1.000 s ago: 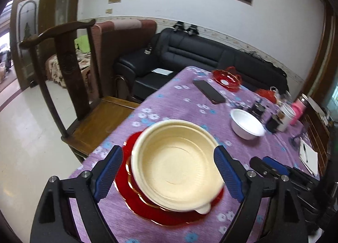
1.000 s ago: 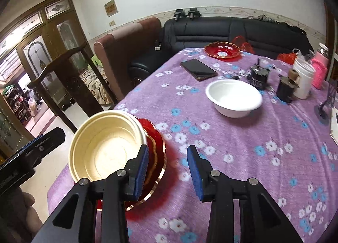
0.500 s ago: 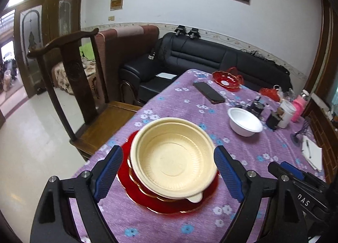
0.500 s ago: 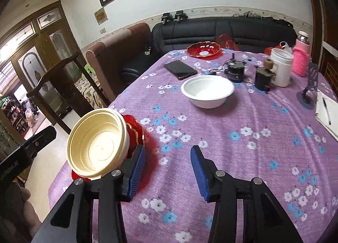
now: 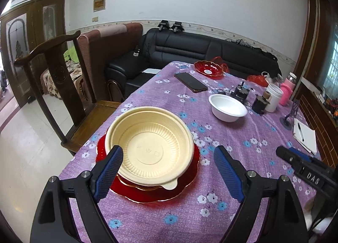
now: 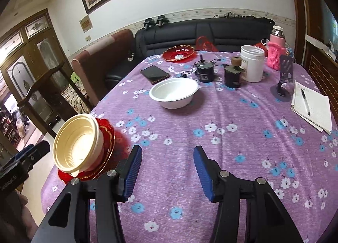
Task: Organize plates and bowls
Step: 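Move both grippers to the second white bowl near the phone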
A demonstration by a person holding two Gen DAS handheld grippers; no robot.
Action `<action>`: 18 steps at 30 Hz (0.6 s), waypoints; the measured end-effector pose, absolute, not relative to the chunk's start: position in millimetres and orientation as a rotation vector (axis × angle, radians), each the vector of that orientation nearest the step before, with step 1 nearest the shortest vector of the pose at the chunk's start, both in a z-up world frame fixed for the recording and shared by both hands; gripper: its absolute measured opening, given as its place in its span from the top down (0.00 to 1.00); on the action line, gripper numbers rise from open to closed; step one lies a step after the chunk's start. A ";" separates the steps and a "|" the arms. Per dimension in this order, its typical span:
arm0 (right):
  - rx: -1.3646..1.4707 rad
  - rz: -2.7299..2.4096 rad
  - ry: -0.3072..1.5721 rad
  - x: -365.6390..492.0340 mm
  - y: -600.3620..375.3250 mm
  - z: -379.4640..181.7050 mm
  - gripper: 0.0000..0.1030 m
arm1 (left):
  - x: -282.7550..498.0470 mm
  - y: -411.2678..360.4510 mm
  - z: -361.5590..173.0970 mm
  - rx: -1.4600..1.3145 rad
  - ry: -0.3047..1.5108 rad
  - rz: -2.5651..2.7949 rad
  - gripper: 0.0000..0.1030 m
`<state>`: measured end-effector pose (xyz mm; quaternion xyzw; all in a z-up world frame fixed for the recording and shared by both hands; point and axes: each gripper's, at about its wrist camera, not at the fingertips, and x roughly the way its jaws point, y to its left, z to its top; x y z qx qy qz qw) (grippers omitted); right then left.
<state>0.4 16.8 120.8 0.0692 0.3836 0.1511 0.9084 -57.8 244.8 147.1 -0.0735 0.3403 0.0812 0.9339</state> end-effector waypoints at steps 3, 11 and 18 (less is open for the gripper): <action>0.147 0.306 0.787 6.3 12.1 127.8 0.47 | -54.9 238.9 149.4 -0.113 0.693 0.169 0.15; 0.052 0.236 0.697 36.5 4.3 197.6 0.47 | -40.0 226.4 200.4 0.138 0.569 0.268 0.15; 0.050 0.142 0.570 67.6 -11.8 304.4 0.33 | -8.9 240.6 299.9 0.188 0.383 0.316 0.14</action>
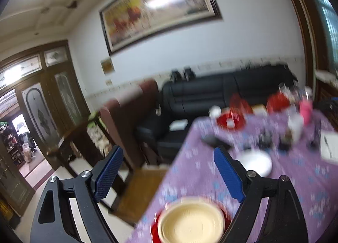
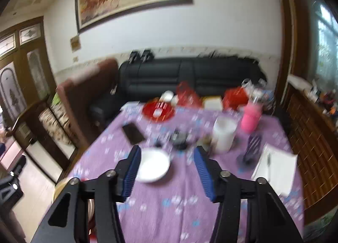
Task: Organize plates and bowls
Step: 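Move both grippers to the second white bowl near the phone, then close the right gripper on the white bowl rim while the left gripper grips it too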
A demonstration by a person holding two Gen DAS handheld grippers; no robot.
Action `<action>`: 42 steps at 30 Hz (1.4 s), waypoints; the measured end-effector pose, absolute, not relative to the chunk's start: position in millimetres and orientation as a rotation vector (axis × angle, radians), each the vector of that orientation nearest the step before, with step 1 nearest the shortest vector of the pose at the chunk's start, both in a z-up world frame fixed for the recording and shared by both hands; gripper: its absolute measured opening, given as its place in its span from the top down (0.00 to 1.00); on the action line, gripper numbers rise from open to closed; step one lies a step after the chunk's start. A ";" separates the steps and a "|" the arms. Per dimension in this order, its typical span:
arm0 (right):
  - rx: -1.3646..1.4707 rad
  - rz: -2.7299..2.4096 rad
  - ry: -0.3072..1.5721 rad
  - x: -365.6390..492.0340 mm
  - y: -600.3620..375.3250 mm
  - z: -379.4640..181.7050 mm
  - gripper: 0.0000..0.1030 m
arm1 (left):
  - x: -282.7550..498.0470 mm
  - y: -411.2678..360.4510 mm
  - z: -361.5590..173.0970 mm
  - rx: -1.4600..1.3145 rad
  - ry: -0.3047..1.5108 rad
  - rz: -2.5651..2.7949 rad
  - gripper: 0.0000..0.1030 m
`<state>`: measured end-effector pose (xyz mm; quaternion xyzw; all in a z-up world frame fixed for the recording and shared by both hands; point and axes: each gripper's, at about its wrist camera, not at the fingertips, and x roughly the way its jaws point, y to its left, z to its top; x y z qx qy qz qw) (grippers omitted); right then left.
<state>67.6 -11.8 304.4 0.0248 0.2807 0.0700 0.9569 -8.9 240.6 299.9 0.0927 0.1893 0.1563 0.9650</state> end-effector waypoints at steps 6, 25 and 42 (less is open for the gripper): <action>0.119 0.131 0.555 97.0 -15.9 317.0 0.27 | 37.9 245.1 300.0 0.105 0.359 0.242 0.06; 0.308 0.198 0.964 215.1 -5.9 68.6 0.51 | 212.6 206.2 113.1 -0.116 0.927 0.143 0.06; 0.468 0.312 1.099 218.2 -16.1 33.0 0.91 | 222.9 204.5 77.7 -0.156 1.021 0.128 0.06</action>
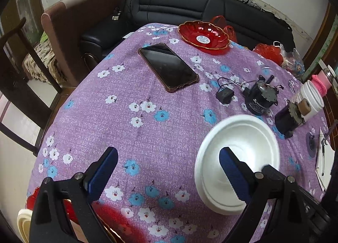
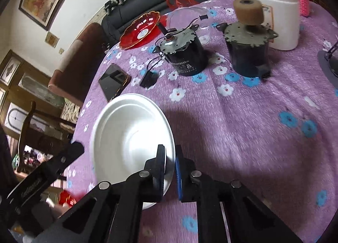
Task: Organize plates and bowls
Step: 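Close the right gripper on the white bowl rim while the left gripper grips it too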
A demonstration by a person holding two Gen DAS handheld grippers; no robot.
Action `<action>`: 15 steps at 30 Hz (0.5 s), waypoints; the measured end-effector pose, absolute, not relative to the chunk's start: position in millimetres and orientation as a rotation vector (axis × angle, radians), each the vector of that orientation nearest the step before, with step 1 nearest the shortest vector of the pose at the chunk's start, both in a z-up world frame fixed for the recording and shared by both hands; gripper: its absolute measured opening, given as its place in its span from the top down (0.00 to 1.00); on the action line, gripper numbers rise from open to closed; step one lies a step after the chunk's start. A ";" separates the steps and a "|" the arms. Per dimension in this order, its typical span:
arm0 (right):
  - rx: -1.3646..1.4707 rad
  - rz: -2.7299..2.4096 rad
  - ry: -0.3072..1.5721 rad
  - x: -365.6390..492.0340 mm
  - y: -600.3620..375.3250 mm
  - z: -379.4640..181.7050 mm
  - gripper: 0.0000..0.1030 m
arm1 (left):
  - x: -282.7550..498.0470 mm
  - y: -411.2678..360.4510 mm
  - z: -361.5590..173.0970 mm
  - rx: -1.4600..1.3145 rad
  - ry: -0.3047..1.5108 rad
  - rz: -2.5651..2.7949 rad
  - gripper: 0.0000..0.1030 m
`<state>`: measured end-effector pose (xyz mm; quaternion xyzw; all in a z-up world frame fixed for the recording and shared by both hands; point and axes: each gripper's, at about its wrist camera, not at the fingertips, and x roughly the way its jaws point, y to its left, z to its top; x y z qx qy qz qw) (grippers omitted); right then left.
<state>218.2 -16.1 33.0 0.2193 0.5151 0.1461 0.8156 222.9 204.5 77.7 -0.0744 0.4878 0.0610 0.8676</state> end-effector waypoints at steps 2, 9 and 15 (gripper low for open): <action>0.472 0.333 1.119 205.1 -22.8 39.5 0.91 | 217.5 201.0 78.0 -0.147 1.027 0.115 0.06; 0.406 0.327 1.163 172.4 -38.6 45.0 0.90 | 197.7 166.3 68.4 -0.081 1.061 0.039 0.06; 0.400 0.285 1.119 169.7 -44.3 38.1 0.86 | 206.7 154.7 51.3 -0.109 1.092 0.063 0.06</action>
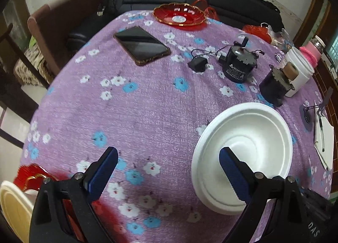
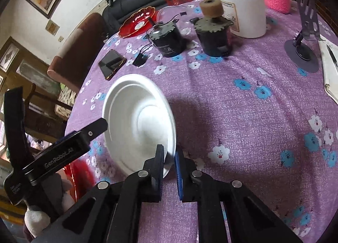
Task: Organize plates and bowls
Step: 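Close the right gripper on the white bowl rim while the left gripper grips it too, then carry the second white bowl with both grippers over the beige bowl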
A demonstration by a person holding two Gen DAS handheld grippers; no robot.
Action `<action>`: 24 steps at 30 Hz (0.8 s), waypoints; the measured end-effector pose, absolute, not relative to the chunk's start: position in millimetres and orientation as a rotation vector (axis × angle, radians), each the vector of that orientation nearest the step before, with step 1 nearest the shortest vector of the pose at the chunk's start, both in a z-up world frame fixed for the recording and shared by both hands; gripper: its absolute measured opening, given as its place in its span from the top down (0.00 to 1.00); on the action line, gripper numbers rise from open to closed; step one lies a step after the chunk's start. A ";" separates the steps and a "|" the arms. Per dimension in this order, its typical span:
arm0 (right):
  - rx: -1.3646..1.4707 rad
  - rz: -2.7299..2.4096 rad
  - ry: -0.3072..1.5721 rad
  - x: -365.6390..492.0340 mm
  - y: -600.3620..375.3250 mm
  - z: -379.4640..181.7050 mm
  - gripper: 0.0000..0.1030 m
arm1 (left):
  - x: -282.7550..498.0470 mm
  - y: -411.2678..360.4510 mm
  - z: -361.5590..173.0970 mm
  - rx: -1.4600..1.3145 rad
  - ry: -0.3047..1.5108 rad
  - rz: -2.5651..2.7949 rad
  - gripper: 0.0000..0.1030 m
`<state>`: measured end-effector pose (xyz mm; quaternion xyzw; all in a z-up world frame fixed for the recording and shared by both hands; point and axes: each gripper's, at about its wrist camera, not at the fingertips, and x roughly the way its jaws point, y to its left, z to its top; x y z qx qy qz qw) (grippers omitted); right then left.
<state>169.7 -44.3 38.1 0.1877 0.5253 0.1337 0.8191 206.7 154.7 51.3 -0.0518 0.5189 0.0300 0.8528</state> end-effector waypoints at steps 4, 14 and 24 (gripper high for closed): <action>0.420 0.279 1.100 175.8 -47.3 33.7 0.81 | 211.0 158.1 45.3 -0.123 1.083 0.087 0.06; 0.468 0.264 1.085 182.0 -52.6 23.0 0.76 | 221.7 152.1 28.9 -0.142 1.114 0.073 0.06; 0.381 0.269 1.044 178.5 -35.7 28.1 0.84 | 218.8 122.6 25.3 -0.122 1.180 -0.070 0.81</action>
